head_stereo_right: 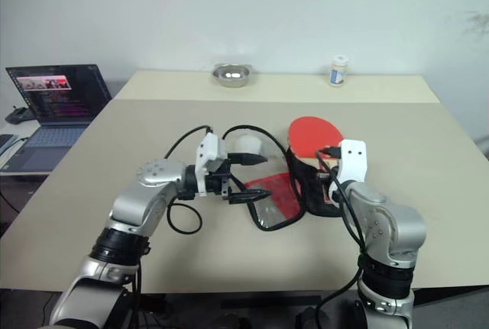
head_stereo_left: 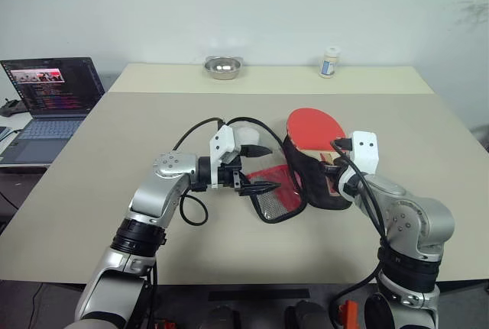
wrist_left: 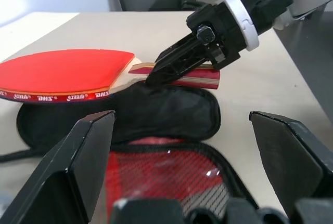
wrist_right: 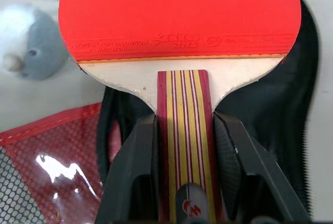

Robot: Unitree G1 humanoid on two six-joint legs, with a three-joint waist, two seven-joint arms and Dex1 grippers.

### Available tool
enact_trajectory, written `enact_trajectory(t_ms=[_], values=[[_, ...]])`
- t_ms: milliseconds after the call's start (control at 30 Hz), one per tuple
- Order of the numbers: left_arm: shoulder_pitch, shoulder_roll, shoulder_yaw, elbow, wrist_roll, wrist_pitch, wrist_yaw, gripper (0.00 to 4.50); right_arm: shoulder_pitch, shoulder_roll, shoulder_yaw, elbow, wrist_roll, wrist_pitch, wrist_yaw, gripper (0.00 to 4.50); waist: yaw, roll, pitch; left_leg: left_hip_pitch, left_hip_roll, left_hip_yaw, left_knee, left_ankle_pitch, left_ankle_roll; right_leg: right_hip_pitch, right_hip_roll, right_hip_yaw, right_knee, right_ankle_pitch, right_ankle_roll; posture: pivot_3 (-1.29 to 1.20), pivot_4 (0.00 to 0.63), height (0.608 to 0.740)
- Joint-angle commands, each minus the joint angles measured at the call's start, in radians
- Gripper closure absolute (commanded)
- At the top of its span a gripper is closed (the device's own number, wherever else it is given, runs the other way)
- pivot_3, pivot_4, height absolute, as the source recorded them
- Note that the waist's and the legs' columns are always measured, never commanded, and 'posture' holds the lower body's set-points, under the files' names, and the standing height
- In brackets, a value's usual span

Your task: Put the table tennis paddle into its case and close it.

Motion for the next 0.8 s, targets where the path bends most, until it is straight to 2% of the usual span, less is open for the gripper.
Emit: enact_trajectory(t_ms=[33,367,800], values=[[-0.024,0.002,0.011,-0.015,0.0,-0.014,0.0,0.0,0.0,-0.01,0.02,0.005,-0.023,-0.083,0.009,3.4,0.0,0.0,0.0,0.0,0.0,0.0,0.0,0.0,0.0,0.0,0.0,0.0,0.0,0.0,0.0,0.0,0.15,0.74],[-0.021,0.004,0.013,-0.035,0.002,0.007,0.005,0.0,0.002,-0.049,0.045,0.171,-0.067,-0.215,0.054,3.4,-0.002,0.0,0.0,0.0,0.001,0.0,-0.001,0.0,0.0,0.0,0.001,0.0,0.0,0.001,-0.001,0.0,0.15,0.74],[-0.007,0.017,0.022,-0.051,-0.003,0.023,0.009,0.0,0.051,-0.041,0.096,0.175,-0.092,-0.219,0.068,3.4,-0.002,0.0,0.0,0.0,0.001,0.0,-0.001,0.0,0.0,0.0,0.001,0.0,0.0,0.0,-0.001,0.0,0.15,0.74]])
